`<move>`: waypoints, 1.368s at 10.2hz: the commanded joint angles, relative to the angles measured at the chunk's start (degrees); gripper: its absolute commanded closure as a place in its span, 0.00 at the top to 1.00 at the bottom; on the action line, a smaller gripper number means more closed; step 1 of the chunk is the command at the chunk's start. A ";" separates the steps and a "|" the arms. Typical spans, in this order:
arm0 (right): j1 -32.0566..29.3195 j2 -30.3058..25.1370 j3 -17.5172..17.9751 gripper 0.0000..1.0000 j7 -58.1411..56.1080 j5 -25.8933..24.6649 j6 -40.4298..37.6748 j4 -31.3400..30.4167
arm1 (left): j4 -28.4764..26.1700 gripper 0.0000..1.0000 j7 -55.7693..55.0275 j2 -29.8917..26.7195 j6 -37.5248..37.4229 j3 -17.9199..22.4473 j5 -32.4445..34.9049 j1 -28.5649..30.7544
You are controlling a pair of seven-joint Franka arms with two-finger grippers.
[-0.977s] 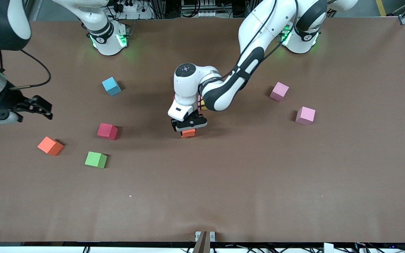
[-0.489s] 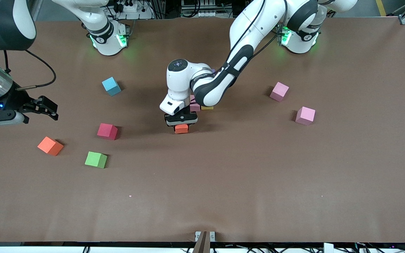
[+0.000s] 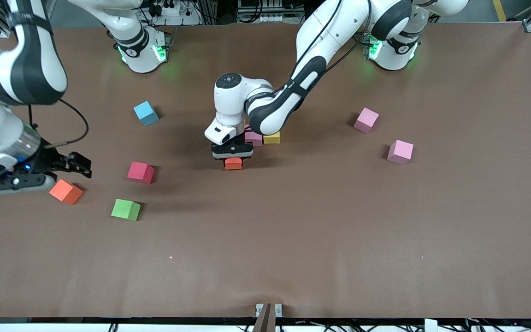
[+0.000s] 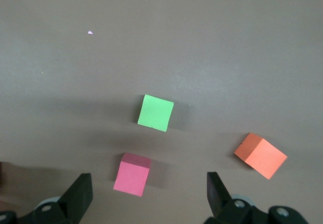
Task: Form number 2 with 11 blocks
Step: 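Release the orange cube while the right gripper grasps the green cube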
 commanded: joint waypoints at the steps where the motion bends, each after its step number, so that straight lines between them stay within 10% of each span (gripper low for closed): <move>1: -0.72 4.07 0.41 1.00 -4.59 1.88 0.92 0.59 | 0.64 0.29 0.57 0.45 0.06 0.78 1.31 -0.59; 7: 3.12 17.10 -3.00 1.00 -6.81 6.71 12.70 3.57 | -1.12 0.29 0.74 0.01 -1.16 0.25 1.32 -0.68; 14: 4.72 26.85 -4.25 1.00 7.14 -3.91 13.23 11.58 | -3.40 0.29 0.66 -1.04 -1.43 0.07 0.96 -1.21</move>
